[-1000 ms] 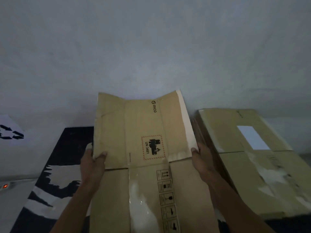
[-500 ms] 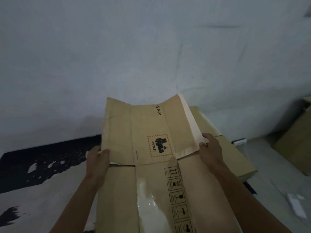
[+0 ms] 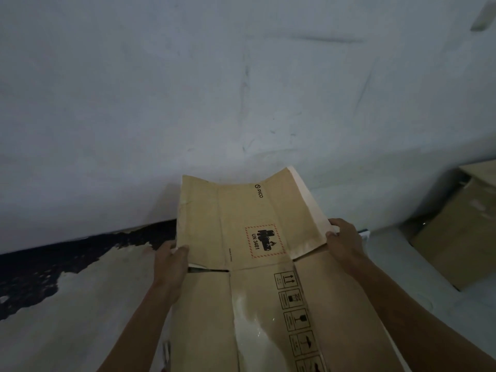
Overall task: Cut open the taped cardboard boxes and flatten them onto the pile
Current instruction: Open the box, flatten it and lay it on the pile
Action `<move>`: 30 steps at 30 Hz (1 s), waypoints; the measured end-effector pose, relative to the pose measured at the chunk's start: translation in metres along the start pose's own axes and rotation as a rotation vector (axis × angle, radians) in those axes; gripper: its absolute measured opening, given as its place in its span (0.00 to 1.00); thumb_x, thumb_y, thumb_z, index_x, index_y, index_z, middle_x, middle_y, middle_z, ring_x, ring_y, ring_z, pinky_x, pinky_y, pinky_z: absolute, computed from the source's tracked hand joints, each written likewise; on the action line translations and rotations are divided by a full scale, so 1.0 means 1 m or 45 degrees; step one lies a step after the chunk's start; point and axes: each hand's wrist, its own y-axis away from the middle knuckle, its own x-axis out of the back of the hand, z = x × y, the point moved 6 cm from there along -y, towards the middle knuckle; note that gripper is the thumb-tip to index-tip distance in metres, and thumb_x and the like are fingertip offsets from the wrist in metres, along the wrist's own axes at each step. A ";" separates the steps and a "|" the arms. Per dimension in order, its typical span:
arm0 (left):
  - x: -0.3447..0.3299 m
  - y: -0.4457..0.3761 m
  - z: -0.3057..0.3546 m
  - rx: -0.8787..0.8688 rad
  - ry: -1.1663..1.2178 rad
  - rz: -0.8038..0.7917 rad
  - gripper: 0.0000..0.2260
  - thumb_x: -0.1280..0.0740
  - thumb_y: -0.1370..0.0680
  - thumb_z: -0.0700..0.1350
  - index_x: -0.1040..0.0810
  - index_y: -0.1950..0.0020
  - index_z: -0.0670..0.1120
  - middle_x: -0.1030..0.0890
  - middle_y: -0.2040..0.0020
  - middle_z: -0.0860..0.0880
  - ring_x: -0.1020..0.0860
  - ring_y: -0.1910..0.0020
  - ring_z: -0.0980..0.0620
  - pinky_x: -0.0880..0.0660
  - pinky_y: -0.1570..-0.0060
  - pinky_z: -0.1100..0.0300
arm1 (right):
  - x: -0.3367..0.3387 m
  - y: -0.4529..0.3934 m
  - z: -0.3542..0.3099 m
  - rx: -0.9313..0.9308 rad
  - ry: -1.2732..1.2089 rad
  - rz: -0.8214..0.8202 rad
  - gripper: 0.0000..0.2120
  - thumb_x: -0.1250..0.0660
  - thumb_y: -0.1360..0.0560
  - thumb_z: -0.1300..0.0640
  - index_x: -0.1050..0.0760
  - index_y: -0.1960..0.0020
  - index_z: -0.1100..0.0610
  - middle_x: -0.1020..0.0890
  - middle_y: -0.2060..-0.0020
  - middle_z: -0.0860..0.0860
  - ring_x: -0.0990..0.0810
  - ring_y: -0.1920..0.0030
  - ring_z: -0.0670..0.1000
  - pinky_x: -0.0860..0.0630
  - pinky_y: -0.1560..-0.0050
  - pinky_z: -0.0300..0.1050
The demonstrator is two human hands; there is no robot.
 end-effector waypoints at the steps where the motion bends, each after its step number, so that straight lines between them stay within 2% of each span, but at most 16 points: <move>1: -0.008 -0.002 -0.001 0.021 -0.013 0.018 0.08 0.37 0.20 0.37 0.23 0.43 0.36 0.22 0.47 0.41 0.24 0.56 0.47 0.29 0.63 0.58 | -0.002 -0.012 0.003 -0.001 0.010 -0.007 0.17 0.40 0.21 0.66 0.27 0.33 0.61 0.23 0.37 0.60 0.22 0.42 0.59 0.29 0.49 0.44; 3: -0.021 -0.008 -0.007 0.076 -0.046 0.067 0.11 0.37 0.20 0.39 0.24 0.40 0.36 0.24 0.42 0.40 0.24 0.46 0.42 0.25 0.52 0.52 | -0.008 -0.030 0.011 -0.017 0.037 -0.015 0.17 0.39 0.22 0.66 0.26 0.34 0.60 0.22 0.38 0.60 0.22 0.43 0.60 0.28 0.49 0.44; 5: -0.032 -0.013 -0.011 0.103 -0.067 0.109 0.11 0.36 0.21 0.39 0.24 0.40 0.37 0.25 0.39 0.40 0.24 0.43 0.39 0.25 0.42 0.45 | -0.016 -0.048 0.018 -0.018 0.038 -0.035 0.17 0.39 0.21 0.66 0.26 0.33 0.59 0.22 0.38 0.59 0.21 0.44 0.60 0.28 0.50 0.43; 8: -0.047 -0.021 -0.011 0.116 -0.062 0.168 0.06 0.36 0.21 0.38 0.24 0.45 0.40 0.23 0.45 0.41 0.23 0.45 0.40 0.24 0.45 0.47 | -0.027 -0.076 0.027 -0.019 0.015 -0.051 0.17 0.40 0.21 0.66 0.26 0.33 0.59 0.22 0.39 0.60 0.21 0.46 0.60 0.29 0.54 0.43; 10: -0.055 -0.021 -0.010 0.090 -0.130 0.209 0.07 0.36 0.21 0.37 0.23 0.44 0.39 0.22 0.45 0.40 0.23 0.46 0.40 0.26 0.48 0.51 | -0.037 -0.091 0.033 -0.022 -0.003 -0.082 0.17 0.40 0.20 0.66 0.26 0.33 0.59 0.21 0.40 0.61 0.20 0.48 0.60 0.28 0.55 0.43; 14: -0.061 -0.020 -0.020 0.045 -0.523 0.309 0.12 0.37 0.20 0.37 0.23 0.39 0.33 0.21 0.44 0.36 0.24 0.45 0.36 0.29 0.45 0.49 | -0.061 -0.106 0.057 -0.051 0.022 -0.147 0.16 0.39 0.22 0.68 0.25 0.36 0.62 0.20 0.42 0.62 0.20 0.46 0.62 0.25 0.50 0.46; 16: -0.067 -0.024 -0.031 0.072 -0.734 0.316 0.15 0.38 0.19 0.40 0.25 0.35 0.35 0.24 0.42 0.35 0.26 0.45 0.37 0.30 0.44 0.47 | -0.072 -0.111 0.066 -0.054 0.056 -0.188 0.17 0.39 0.23 0.68 0.27 0.34 0.62 0.22 0.41 0.63 0.22 0.42 0.62 0.26 0.47 0.48; 18: -0.074 -0.024 -0.042 0.148 -0.931 0.305 0.20 0.39 0.18 0.44 0.32 0.27 0.41 0.30 0.34 0.37 0.31 0.37 0.36 0.32 0.39 0.42 | -0.081 -0.113 0.071 0.004 0.301 -0.272 0.26 0.35 0.23 0.62 0.35 0.27 0.58 0.30 0.33 0.62 0.30 0.34 0.63 0.28 0.40 0.54; 20: -0.080 -0.022 -0.044 0.093 -1.126 0.294 0.20 0.40 0.18 0.45 0.35 0.25 0.46 0.33 0.30 0.41 0.33 0.33 0.37 0.34 0.36 0.41 | -0.093 -0.107 0.067 0.180 0.586 -0.339 0.35 0.33 0.23 0.53 0.45 0.21 0.51 0.42 0.25 0.60 0.42 0.26 0.63 0.34 0.31 0.60; 22: -0.088 -0.023 -0.040 -0.061 -1.224 0.280 0.16 0.39 0.19 0.42 0.28 0.30 0.47 0.30 0.31 0.42 0.32 0.34 0.38 0.33 0.38 0.43 | -0.113 -0.091 0.055 0.483 0.631 -0.453 0.34 0.40 0.22 0.42 0.49 0.20 0.45 0.50 0.21 0.55 0.53 0.21 0.61 0.45 0.24 0.63; 24: -0.100 -0.023 -0.038 -0.187 -1.197 0.217 0.12 0.37 0.19 0.44 0.25 0.36 0.45 0.29 0.33 0.42 0.32 0.36 0.39 0.31 0.41 0.44 | -0.138 -0.073 0.047 0.671 0.653 -0.636 0.36 0.53 0.25 0.30 0.55 0.20 0.41 0.58 0.20 0.49 0.62 0.21 0.56 0.57 0.23 0.62; 25: -0.105 -0.022 -0.041 -0.183 -1.198 0.169 0.14 0.35 0.20 0.49 0.27 0.36 0.45 0.30 0.32 0.42 0.33 0.36 0.39 0.31 0.40 0.44 | -0.149 -0.066 0.046 0.693 0.679 -0.702 0.39 0.56 0.27 0.25 0.59 0.21 0.39 0.63 0.21 0.48 0.67 0.22 0.56 0.63 0.24 0.60; 28: -0.116 -0.018 -0.053 -0.054 -1.295 0.094 0.33 0.41 0.24 0.69 0.38 0.26 0.50 0.41 0.26 0.42 0.40 0.28 0.39 0.37 0.32 0.41 | -0.164 -0.054 0.049 0.643 0.789 -0.739 0.47 0.56 0.32 0.19 0.69 0.23 0.39 0.74 0.25 0.52 0.76 0.25 0.56 0.72 0.28 0.59; 30: -0.124 -0.017 -0.059 -0.031 -1.324 0.071 0.34 0.44 0.24 0.70 0.44 0.22 0.55 0.48 0.22 0.41 0.47 0.24 0.37 0.46 0.27 0.38 | -0.166 -0.053 0.050 0.609 0.814 -0.726 0.48 0.57 0.33 0.18 0.70 0.23 0.39 0.74 0.25 0.52 0.77 0.26 0.56 0.71 0.27 0.61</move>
